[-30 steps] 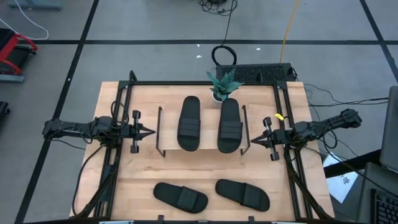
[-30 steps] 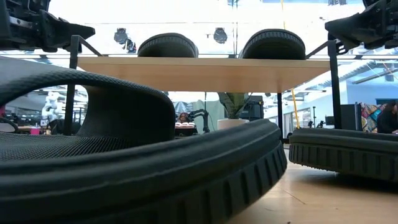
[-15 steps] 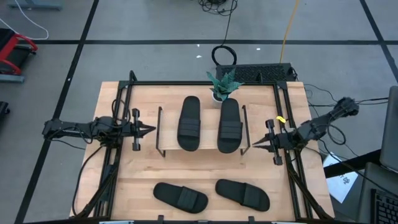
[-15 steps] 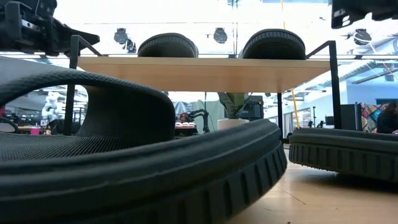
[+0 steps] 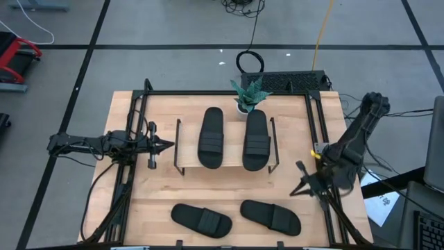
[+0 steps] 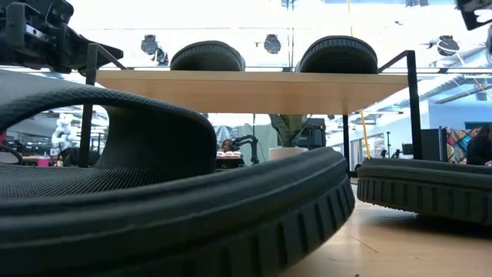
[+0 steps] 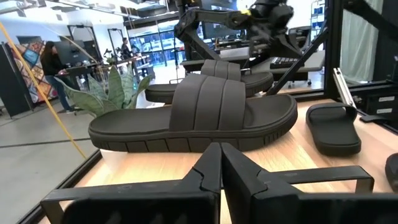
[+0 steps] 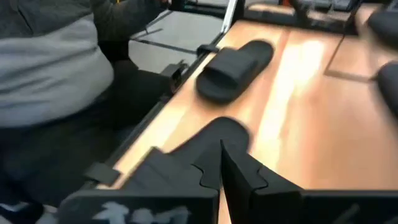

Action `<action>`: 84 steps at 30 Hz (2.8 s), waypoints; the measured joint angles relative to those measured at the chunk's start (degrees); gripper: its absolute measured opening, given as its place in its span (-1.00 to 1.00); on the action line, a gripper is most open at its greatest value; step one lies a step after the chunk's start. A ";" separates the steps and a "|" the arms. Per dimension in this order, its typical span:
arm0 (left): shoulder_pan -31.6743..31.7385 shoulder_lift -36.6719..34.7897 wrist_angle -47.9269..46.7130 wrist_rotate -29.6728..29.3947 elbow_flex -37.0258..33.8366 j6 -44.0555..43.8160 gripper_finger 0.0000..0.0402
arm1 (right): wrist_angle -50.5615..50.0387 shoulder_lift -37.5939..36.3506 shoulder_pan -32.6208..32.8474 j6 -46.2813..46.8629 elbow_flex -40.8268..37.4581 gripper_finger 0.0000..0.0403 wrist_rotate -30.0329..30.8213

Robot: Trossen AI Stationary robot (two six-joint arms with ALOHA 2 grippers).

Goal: Pick and place slides into the shelf
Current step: Put the right black slipper under the shelf

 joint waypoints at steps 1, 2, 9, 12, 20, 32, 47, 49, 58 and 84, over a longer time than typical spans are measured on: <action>0.00 0.00 0.00 -0.01 0.00 -0.26 -0.92 | 0.89 1.74 1.69 2.52 0.02 -1.00 0.77; 0.00 0.00 0.00 -0.01 0.00 -0.43 -0.92 | 1.69 3.40 3.38 5.19 0.02 -1.00 1.83; 0.00 0.00 0.05 -0.01 0.00 -0.77 -0.99 | 6.19 12.47 15.64 25.78 0.02 -1.00 12.36; 0.00 0.00 0.13 -0.01 0.00 -0.97 -0.96 | 10.68 16.72 19.88 31.34 0.04 -1.00 17.28; 0.00 0.00 0.56 -0.04 0.00 -1.12 -0.95 | 21.60 27.84 24.23 44.00 0.02 -1.00 28.59; 0.00 0.00 0.53 -0.06 0.02 -0.48 -0.90 | 26.98 40.79 24.00 72.58 0.07 -1.00 35.05; 0.00 0.00 1.03 -0.58 0.02 9.56 -0.96 | 25.20 41.53 19.47 71.43 -0.35 -1.00 21.89; 0.00 0.00 1.03 -0.58 0.02 9.55 -0.92 | 25.47 41.49 19.36 65.62 -0.35 -1.00 21.15; 0.00 0.01 1.01 -0.57 0.02 8.11 -0.97 | 17.99 41.46 19.69 49.17 -0.31 -1.00 17.55; -0.01 0.02 2.60 -6.51 0.04 3.57 -0.90 | -3.05 36.63 21.79 38.07 3.93 -1.00 10.67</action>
